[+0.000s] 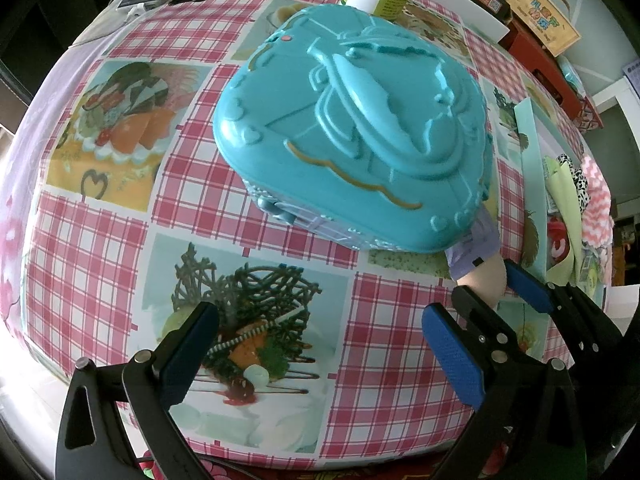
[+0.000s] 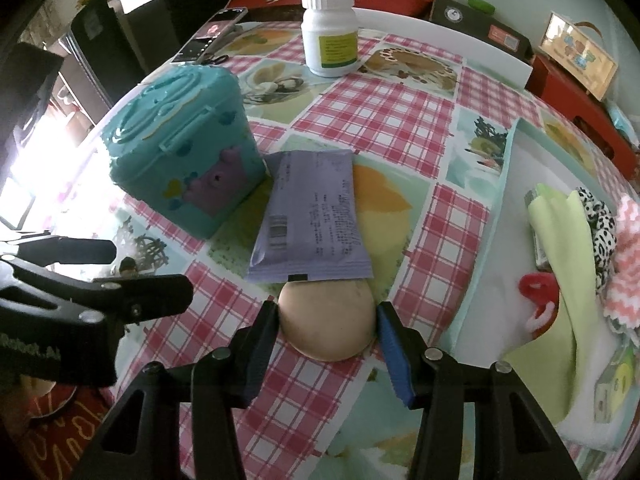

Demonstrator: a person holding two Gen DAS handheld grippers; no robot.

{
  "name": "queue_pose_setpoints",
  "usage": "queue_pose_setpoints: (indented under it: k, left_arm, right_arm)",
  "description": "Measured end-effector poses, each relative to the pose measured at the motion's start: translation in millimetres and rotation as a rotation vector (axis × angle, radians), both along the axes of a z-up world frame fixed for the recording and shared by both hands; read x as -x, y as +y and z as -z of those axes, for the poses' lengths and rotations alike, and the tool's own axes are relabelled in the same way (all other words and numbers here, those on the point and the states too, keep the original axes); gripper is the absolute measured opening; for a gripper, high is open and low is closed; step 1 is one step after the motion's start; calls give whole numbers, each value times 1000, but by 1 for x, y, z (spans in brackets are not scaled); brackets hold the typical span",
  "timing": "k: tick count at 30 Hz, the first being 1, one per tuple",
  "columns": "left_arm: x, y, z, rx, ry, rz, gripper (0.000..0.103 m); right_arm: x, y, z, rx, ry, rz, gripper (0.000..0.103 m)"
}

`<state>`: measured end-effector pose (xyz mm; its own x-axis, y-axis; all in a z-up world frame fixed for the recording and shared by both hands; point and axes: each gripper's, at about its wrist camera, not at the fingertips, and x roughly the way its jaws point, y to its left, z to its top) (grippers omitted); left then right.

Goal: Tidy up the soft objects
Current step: 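Grasp the lavender packet with the left tool while the right tool holds the sponge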

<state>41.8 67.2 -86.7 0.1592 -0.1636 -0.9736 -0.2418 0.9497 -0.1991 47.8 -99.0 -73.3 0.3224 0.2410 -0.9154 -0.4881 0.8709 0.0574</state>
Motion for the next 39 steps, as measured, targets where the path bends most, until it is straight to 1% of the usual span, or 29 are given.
queue_pose_setpoints:
  k: [5,17,24,29,39]
  left_arm:
    - [-1,-3,-3,-6,-5,-1,101]
    - [2,-2,-15,-42,-44,4,101]
    - [1,-14,-21,-68,-59,19,101]
    - [0,-19,-21,-69,-63,8,101]
    - [1,-12,-29,-58,-90,-3,101]
  right_arm:
    - [1,-8,-6,-19,-9,15,53]
    - [4,-25,-23,-81,-32,58,53]
    - [10,-37,-34,-115,-50,77,53]
    - [12,-46,-39,-132,-50,100,53]
    - [16,-56,-54,-167,-86,110,53]
